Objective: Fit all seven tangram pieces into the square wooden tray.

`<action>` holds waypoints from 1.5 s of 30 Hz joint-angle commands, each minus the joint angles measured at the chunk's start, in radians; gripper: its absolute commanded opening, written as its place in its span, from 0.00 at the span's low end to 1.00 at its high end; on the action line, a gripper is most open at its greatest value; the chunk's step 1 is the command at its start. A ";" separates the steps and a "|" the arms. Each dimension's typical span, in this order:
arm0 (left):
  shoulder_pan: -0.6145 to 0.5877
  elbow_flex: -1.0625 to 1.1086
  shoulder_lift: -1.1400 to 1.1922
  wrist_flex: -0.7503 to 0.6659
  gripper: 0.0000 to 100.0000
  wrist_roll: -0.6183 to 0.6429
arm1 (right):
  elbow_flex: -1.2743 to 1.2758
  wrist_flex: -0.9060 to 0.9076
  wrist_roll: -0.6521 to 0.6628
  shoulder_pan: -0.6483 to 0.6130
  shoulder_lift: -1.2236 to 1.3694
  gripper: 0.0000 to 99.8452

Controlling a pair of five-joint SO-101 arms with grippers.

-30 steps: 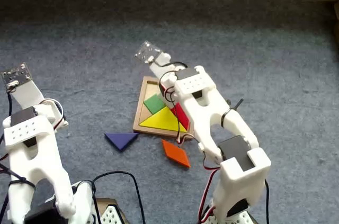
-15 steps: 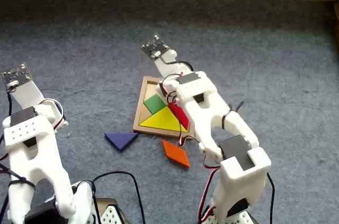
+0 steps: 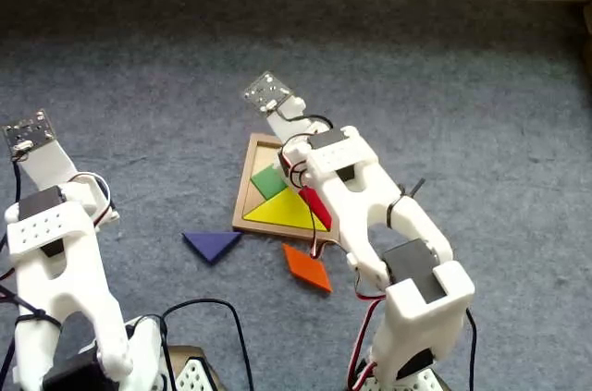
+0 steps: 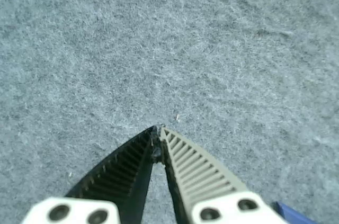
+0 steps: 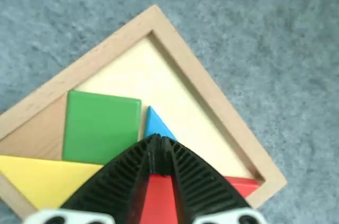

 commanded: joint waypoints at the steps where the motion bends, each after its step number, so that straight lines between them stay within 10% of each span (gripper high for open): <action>1: -0.004 -0.045 -0.024 -0.015 0.01 0.003 | -0.008 0.120 0.017 -0.061 -0.007 0.01; 27: 0.016 -0.044 -0.024 -0.015 0.01 0.002 | 0.375 0.291 0.006 -0.105 -0.746 0.02; 36: 0.016 -0.042 -0.024 -0.015 0.01 0.002 | 0.536 0.328 -0.040 -0.213 -0.754 0.36; 45: 0.016 -0.042 -0.024 -0.015 0.01 0.002 | 0.590 0.303 -0.044 -0.338 -0.751 0.37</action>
